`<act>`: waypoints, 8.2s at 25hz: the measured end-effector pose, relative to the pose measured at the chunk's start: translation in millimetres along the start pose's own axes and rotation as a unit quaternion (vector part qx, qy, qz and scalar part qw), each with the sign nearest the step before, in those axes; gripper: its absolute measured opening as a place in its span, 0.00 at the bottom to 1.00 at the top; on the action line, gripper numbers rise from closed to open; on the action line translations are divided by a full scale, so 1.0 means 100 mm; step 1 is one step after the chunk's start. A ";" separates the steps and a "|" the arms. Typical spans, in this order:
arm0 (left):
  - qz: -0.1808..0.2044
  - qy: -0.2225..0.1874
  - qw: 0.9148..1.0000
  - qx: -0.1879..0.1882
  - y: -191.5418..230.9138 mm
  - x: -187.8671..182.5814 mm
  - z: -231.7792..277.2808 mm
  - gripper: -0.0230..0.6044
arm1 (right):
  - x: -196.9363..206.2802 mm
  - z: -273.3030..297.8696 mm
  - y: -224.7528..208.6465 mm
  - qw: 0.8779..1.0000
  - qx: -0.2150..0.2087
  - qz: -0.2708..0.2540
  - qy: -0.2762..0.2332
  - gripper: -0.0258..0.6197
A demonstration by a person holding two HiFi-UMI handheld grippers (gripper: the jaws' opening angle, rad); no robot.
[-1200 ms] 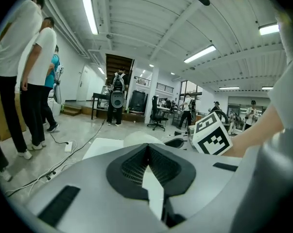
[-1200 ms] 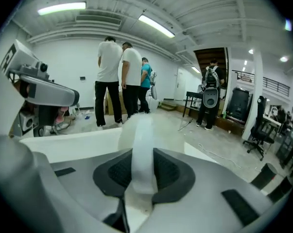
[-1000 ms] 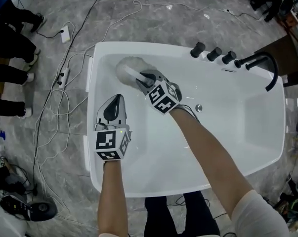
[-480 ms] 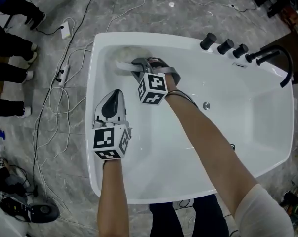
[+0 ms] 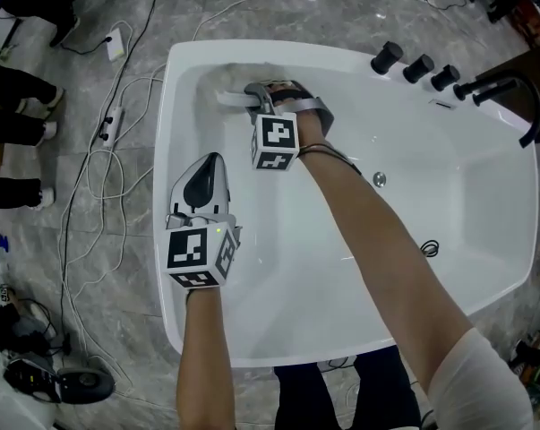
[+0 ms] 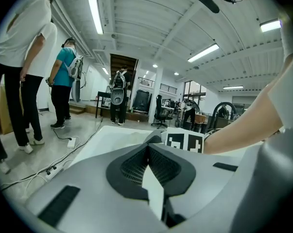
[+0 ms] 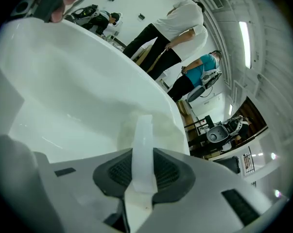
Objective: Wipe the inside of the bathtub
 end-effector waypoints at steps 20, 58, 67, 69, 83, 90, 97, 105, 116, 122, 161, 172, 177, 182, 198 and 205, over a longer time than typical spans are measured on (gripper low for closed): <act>0.011 0.015 0.997 0.077 -1.33 0.11 0.64 0.05 | 1.94 -0.89 0.05 0.996 0.000 -0.005 0.092 0.18; 0.057 0.043 0.991 0.112 -4.39 0.21 1.62 0.05 | 5.27 -2.48 0.03 0.985 0.015 0.064 0.157 0.18; 0.067 0.039 0.991 0.111 -5.11 0.30 1.78 0.05 | 5.78 -2.69 0.05 0.987 0.022 0.056 0.151 0.18; 0.070 0.038 0.991 0.110 -5.25 0.30 1.81 0.05 | 5.88 -2.72 0.04 0.987 0.024 0.056 0.148 0.18; 0.053 0.033 0.989 0.131 -5.63 0.30 1.81 0.05 | 6.26 -2.91 0.09 0.981 0.019 0.073 0.180 0.19; 0.047 0.037 0.988 0.143 -5.50 0.31 1.81 0.05 | 6.16 -2.89 0.10 0.975 0.024 0.107 0.193 0.19; 0.049 0.027 0.988 0.145 -5.42 0.31 1.92 0.05 | 6.22 -2.92 0.07 0.977 0.027 0.085 0.193 0.18; 0.053 0.030 0.989 0.136 -5.71 0.45 2.04 0.05 | 6.45 -2.97 0.13 0.984 0.024 0.054 0.169 0.19; 0.044 0.022 0.991 0.122 -6.47 0.56 2.39 0.05 | 7.22 -3.23 0.18 0.987 0.024 0.033 0.158 0.18; 0.047 0.026 0.990 0.127 -6.91 0.68 2.55 0.05 | 7.77 -3.44 0.30 0.984 0.017 0.028 0.173 0.19; 0.033 0.050 0.988 0.143 -8.06 1.76 3.13 0.05 | 10.21 -4.09 0.94 0.962 -0.029 -0.075 0.259 0.19; 0.042 0.055 0.990 0.119 -7.54 1.93 2.84 0.05 | 9.87 -3.79 1.16 0.963 -0.048 -0.077 0.255 0.19; 0.045 0.056 0.992 0.106 -7.32 1.92 2.65 0.05 | 9.58 -3.70 1.14 0.966 -0.047 -0.074 0.245 0.19; 0.043 0.053 0.993 0.094 -7.11 1.84 2.46 0.05 | 9.23 -3.60 1.06 0.969 -0.041 -0.075 0.233 0.19; 0.038 0.054 0.996 0.057 -6.37 1.71 1.91 0.05 | 8.09 -3.10 1.04 0.975 -0.062 -0.076 0.200 0.19; 0.033 0.047 0.997 0.045 -5.85 1.58 1.74 0.05 | 7.40 -2.79 1.03 0.978 -0.072 -0.090 0.174 0.19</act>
Point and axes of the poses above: the fingertips, and each gripper's own axes: z forward along the fingers, y to its left, x out of its underside, the point moved 6 cm from there along -z, backward along the fingers, and after that the axes turned 3 degrees about x, right-handed, at the moved point
